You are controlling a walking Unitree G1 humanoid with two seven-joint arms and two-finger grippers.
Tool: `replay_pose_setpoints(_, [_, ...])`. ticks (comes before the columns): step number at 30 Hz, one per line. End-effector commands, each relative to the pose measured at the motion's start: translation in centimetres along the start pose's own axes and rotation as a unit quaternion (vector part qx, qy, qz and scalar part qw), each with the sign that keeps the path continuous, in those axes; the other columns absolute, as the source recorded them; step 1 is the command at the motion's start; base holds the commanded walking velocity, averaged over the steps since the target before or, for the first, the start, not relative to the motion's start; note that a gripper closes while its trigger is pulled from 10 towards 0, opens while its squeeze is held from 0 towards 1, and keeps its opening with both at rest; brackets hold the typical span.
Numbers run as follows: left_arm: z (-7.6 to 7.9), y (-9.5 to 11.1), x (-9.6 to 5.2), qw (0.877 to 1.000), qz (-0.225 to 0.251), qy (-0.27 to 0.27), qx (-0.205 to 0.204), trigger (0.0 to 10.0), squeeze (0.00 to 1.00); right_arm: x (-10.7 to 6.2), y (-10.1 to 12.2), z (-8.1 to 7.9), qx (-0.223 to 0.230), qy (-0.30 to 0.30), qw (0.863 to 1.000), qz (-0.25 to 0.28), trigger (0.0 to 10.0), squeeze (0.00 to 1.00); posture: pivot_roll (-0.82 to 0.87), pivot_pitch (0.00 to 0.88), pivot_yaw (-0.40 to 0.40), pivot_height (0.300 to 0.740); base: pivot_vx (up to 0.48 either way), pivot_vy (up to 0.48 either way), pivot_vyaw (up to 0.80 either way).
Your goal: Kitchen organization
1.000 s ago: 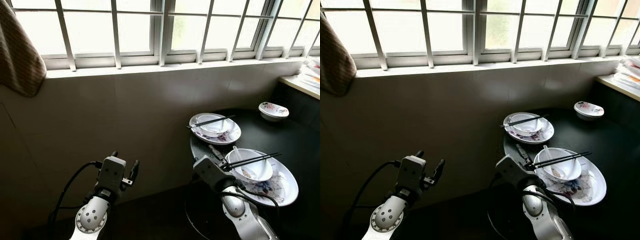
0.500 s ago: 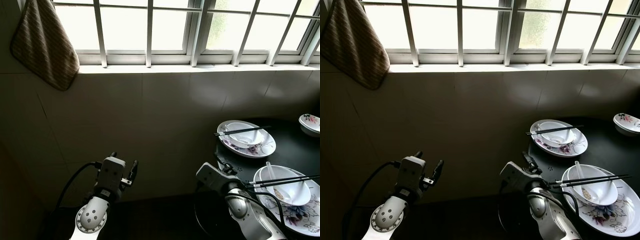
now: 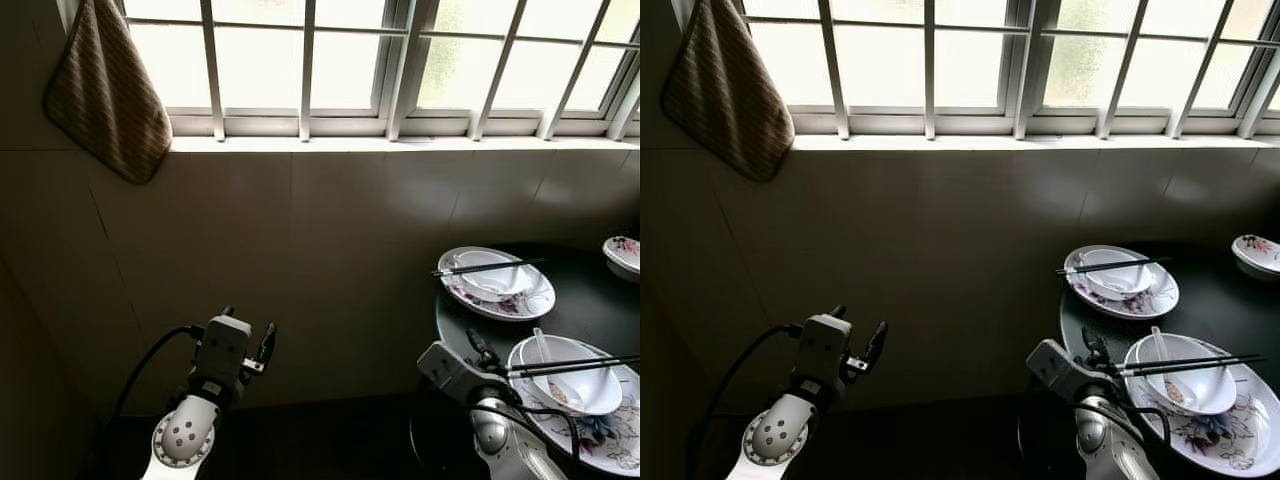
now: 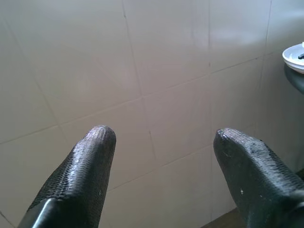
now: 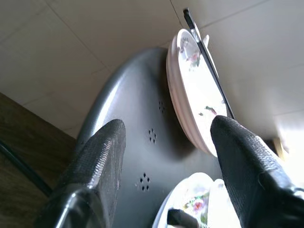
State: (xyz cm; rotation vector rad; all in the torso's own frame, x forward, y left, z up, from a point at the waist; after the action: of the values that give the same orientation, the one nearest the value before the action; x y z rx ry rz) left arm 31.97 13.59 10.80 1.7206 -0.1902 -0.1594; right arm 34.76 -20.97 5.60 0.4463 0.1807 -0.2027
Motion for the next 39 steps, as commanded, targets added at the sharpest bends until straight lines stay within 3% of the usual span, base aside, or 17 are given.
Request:
replay_pose_setpoints(1, [0.4, 0.1, 0.1, 1.0, 0.003, -0.007, 0.003, 10.0, 0.0, 0.0, -0.1, 0.8, 0.005, -0.015, 1.0, -0.005, 10.0, 0.0, -0.03, 0.0, -0.038, 0.74, 0.0, 0.0, 0.0])
replay_pose_setpoints(23, [0.5, 0.0, 0.2, 1.0, 0.002, -0.008, 0.001, 10.0, 0.0, -0.2, -1.6, 1.3, -0.023, -0.027, 0.998, -0.042, 10.0, 0.0, -0.03, 0.0, -0.044, 0.74, 0.0, 0.0, 0.0])
replay_pose_setpoints(39, [0.5, -0.1, 0.2, 1.0, 0.001, -0.007, 0.0, 10.0, 0.0, -0.4, -3.7, 1.3, -0.014, -0.02, 0.996, -0.085, 10.0, 0.0, -0.03, 0.0, -0.047, 0.74, 0.0, 0.0, 0.0])
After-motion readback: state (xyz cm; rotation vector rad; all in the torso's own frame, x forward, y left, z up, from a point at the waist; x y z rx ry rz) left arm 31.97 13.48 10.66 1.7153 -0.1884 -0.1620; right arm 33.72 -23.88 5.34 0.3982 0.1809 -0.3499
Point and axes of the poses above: a point about 5 cm out from each wrist's last joint towards the gripper, its own x axis pointing out of the wrist towards the gripper, its own y axis along the axis of the wrist's last joint, z = x × y, the point moved 6 cm from there along x, pointing out of the wrist towards the gripper, and after that the axes turned 4 degrees about -x, right-handed, at the moved point
